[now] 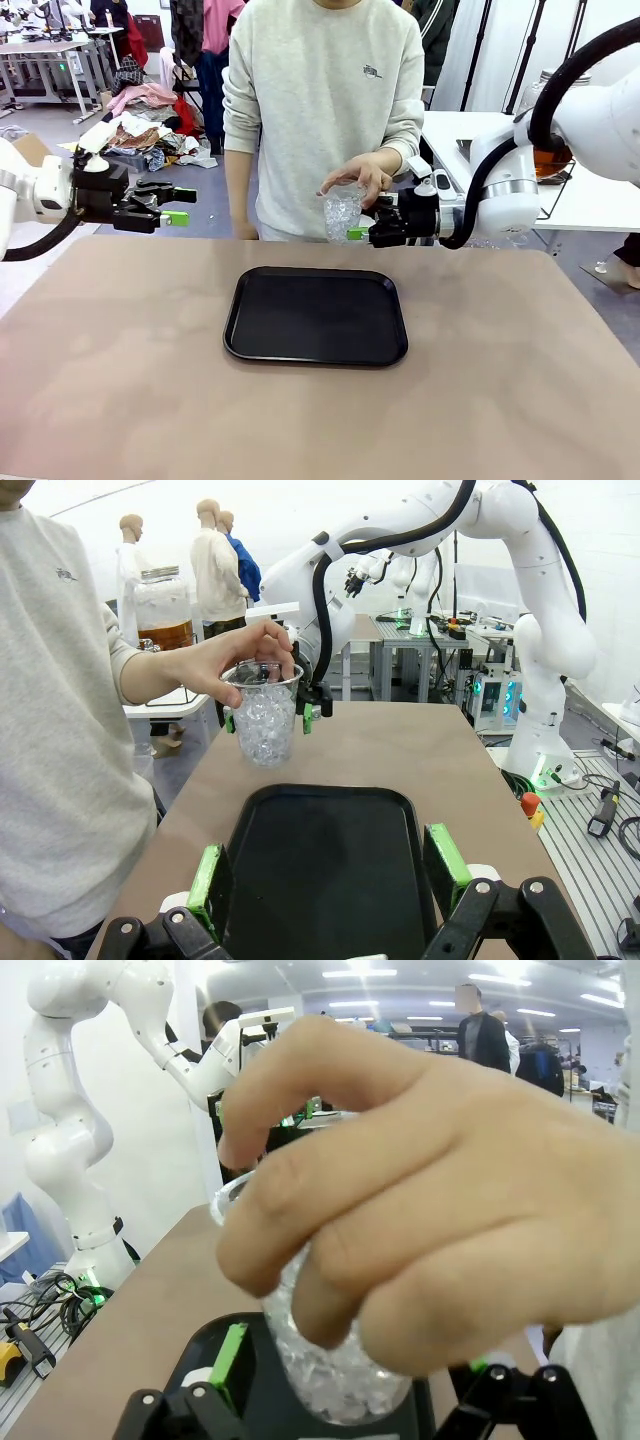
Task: Pour the drink into the iced cup.
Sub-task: Open the gripper to release the iced cup you were holding.
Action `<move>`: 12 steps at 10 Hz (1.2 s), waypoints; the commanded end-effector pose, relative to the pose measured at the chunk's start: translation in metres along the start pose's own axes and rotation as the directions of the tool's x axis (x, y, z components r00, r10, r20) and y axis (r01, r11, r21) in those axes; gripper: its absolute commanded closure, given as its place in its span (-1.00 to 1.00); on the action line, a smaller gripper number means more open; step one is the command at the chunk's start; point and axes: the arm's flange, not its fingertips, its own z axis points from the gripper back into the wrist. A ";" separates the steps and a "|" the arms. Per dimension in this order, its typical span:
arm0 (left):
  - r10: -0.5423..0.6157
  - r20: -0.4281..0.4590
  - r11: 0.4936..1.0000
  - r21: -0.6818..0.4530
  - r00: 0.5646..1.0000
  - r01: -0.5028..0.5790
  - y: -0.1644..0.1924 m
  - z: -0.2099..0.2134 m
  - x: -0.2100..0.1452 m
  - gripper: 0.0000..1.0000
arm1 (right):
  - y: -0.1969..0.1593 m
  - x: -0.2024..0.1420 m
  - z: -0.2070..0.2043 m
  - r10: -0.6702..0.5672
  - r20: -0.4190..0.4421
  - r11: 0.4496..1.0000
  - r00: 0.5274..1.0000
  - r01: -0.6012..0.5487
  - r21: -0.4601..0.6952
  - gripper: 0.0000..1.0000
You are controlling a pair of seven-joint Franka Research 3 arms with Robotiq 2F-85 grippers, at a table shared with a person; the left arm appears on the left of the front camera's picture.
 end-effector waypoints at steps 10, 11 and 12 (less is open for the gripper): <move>-0.004 -0.001 1.000 0.001 1.000 0.004 -0.001 0.000 0.002 -1.00 | 0.046 0.005 0.091 -0.041 0.003 0.994 0.999 0.041 -0.102 -1.00; -0.004 -0.001 1.000 0.001 1.000 0.004 -0.001 0.000 0.002 -1.00 | 0.052 0.004 0.096 -0.022 -0.012 0.992 1.000 0.020 -0.126 -1.00; -0.004 -0.001 1.000 0.001 1.000 0.004 -0.001 0.000 0.002 -1.00 | 0.055 0.003 0.099 -0.026 -0.021 0.992 0.999 0.023 -0.121 -1.00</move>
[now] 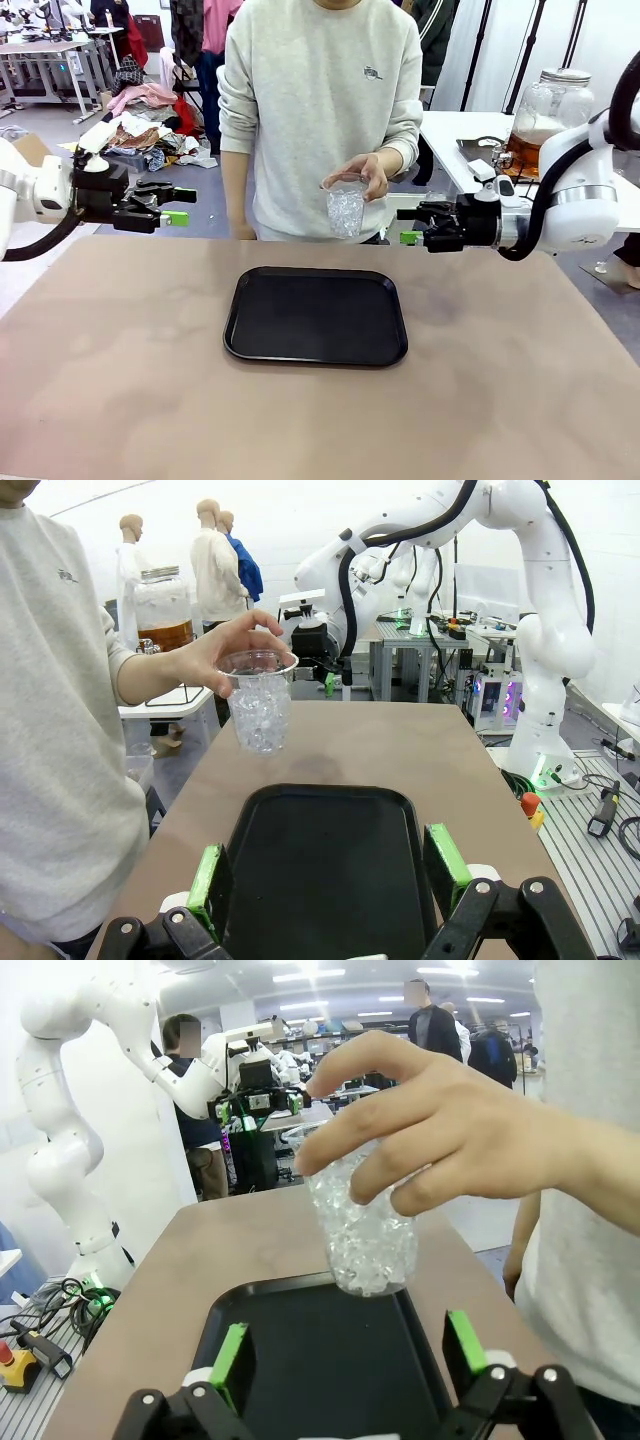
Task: Pour the drink into the iced cup.
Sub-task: Open the gripper to release the iced cup you were holding.
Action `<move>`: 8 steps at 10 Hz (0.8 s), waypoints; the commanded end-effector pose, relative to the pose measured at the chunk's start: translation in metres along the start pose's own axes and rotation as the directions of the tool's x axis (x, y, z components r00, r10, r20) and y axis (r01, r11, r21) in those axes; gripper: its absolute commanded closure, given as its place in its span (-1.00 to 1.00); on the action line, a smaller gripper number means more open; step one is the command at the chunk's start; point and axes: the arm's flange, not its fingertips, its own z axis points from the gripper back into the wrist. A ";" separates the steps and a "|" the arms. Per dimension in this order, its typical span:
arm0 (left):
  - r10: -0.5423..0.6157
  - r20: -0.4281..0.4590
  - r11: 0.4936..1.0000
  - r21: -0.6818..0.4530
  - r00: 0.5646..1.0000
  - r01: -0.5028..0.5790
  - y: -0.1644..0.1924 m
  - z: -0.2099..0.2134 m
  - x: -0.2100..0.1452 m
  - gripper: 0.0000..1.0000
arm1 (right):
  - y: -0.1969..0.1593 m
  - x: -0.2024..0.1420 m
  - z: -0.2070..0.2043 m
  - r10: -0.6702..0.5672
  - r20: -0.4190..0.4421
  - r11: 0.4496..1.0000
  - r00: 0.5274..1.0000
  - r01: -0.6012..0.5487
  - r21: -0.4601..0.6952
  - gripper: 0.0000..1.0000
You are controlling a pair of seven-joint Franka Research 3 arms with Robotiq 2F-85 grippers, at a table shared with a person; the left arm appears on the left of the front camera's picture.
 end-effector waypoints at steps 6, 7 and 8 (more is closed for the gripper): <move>-0.004 -0.001 1.000 0.001 1.000 0.004 -0.001 0.000 0.002 -1.00 | 0.031 0.006 0.009 0.079 -0.050 0.996 0.996 -0.077 0.041 -1.00; -0.004 -0.001 1.000 0.001 1.000 0.004 -0.001 0.000 0.002 -1.00 | 0.032 0.005 0.007 0.081 -0.054 0.995 0.995 -0.078 0.055 -1.00; -0.004 -0.001 1.000 0.001 1.000 0.004 -0.001 0.000 0.002 -1.00 | 0.022 0.006 0.006 0.056 -0.050 0.997 0.997 -0.053 0.047 -1.00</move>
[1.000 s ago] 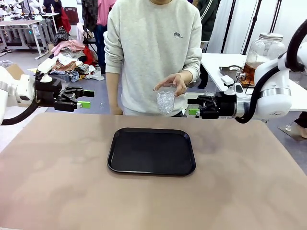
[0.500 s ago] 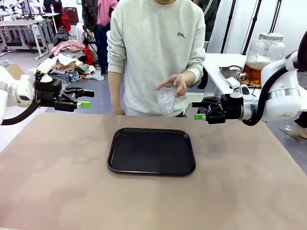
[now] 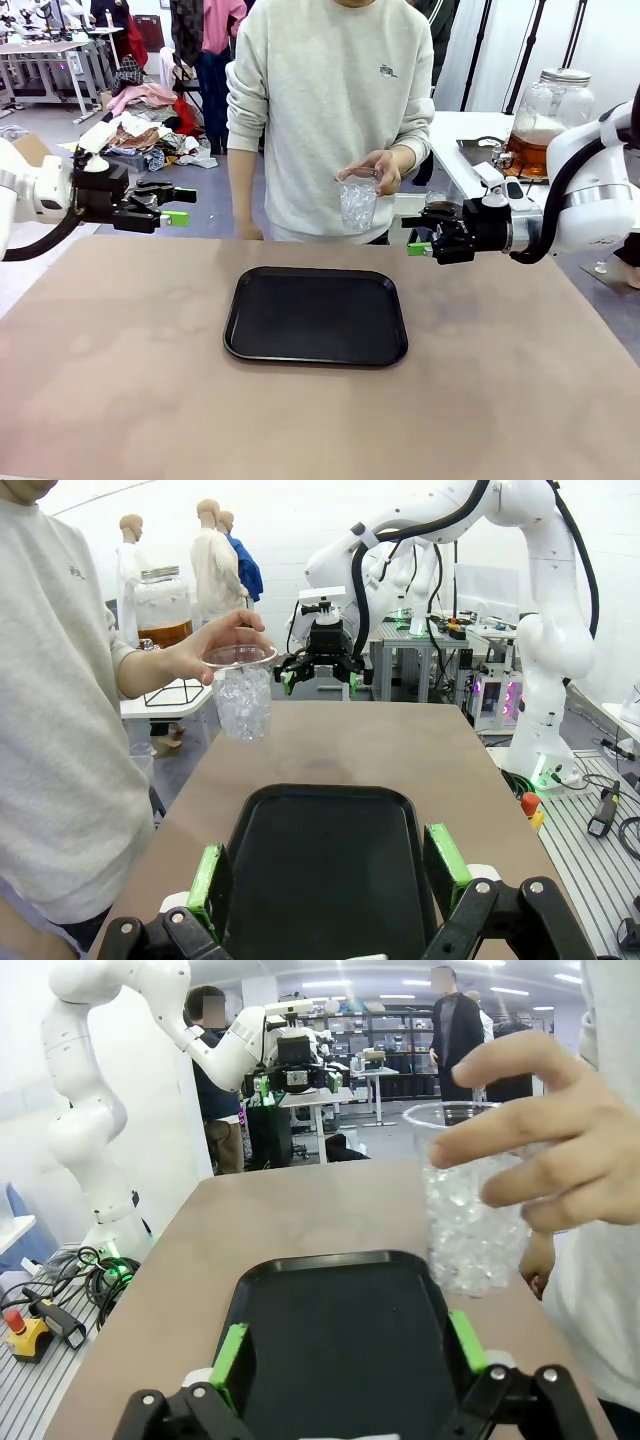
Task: Pour the drink into the iced cup.
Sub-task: Open the gripper to release the iced cup you were holding.
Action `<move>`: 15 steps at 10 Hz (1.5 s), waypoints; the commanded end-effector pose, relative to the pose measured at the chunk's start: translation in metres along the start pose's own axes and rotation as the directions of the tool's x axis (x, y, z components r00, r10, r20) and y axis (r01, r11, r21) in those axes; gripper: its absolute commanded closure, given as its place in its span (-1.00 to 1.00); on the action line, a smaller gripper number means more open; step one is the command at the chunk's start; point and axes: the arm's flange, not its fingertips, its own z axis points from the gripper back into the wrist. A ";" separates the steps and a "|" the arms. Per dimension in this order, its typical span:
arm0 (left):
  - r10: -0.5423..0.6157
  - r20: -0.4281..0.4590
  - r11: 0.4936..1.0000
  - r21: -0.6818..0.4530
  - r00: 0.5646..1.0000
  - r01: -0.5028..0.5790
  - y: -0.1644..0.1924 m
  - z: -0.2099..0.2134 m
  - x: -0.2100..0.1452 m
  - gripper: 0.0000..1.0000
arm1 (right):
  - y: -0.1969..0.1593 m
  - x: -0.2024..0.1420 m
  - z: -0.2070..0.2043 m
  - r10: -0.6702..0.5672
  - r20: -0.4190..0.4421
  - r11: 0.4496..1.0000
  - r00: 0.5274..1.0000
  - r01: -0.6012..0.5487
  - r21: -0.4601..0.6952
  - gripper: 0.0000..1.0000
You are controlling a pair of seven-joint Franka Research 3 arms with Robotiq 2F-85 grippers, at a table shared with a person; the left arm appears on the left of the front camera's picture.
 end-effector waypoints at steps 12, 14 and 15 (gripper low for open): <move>-0.004 -0.001 1.000 0.001 1.000 0.004 -0.001 0.000 0.002 -1.00 | -0.002 0.001 0.000 0.002 0.003 1.000 1.000 -0.002 -0.003 -1.00; -0.004 -0.001 1.000 0.001 1.000 0.004 -0.001 0.000 0.002 -1.00 | -0.002 0.001 0.000 0.002 0.003 1.000 1.000 -0.002 -0.003 -1.00; -0.004 -0.001 1.000 0.001 1.000 0.004 -0.001 0.000 0.002 -1.00 | -0.002 0.001 0.000 0.002 0.003 1.000 1.000 -0.002 -0.003 -1.00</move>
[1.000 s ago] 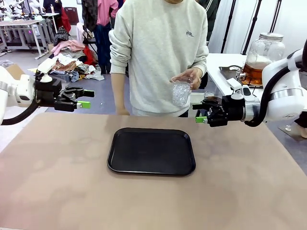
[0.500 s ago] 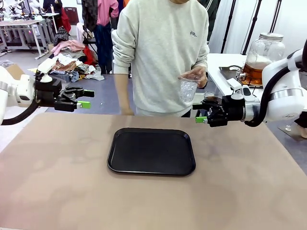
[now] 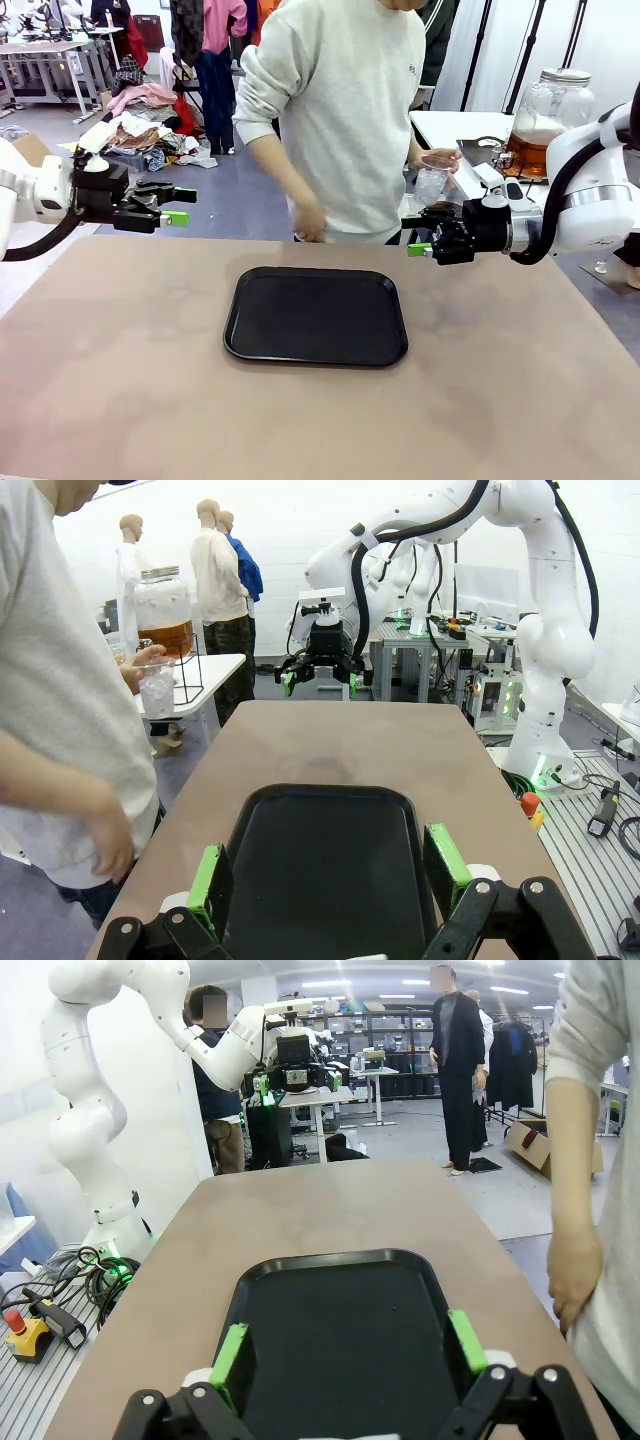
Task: Pour the drink into the iced cup.
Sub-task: Open the gripper to release the iced cup you were holding.
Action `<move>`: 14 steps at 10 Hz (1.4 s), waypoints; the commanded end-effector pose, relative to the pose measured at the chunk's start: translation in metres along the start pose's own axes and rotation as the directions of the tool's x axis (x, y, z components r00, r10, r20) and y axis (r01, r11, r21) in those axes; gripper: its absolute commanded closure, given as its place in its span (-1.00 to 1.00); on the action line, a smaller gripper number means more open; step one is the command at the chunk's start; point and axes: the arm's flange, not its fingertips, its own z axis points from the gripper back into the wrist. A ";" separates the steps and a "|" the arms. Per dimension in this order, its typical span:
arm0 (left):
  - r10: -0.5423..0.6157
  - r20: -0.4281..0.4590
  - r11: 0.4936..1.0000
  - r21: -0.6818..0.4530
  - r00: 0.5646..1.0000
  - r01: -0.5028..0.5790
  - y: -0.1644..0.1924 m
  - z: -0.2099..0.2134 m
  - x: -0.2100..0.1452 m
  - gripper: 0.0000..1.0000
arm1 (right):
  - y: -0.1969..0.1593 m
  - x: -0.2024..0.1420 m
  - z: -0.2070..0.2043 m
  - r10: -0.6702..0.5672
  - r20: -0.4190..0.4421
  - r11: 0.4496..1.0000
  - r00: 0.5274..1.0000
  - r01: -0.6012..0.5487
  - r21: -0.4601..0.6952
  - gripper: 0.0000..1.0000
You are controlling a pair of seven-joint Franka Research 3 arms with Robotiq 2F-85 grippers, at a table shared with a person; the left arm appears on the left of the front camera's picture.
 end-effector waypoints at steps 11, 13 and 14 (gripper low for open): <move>-0.004 -0.001 1.000 0.001 1.000 0.004 -0.001 0.000 0.002 -1.00 | -0.002 0.002 0.000 0.004 0.003 1.000 1.000 -0.004 -0.003 -1.00; -0.004 -0.001 1.000 0.001 1.000 0.004 -0.001 0.000 0.002 -1.00 | -0.002 0.002 0.000 0.004 0.003 1.000 1.000 -0.004 -0.003 -1.00; -0.004 -0.001 1.000 0.001 1.000 0.004 -0.001 0.000 0.002 -1.00 | -0.002 0.002 0.000 0.004 0.003 1.000 1.000 -0.004 -0.003 -1.00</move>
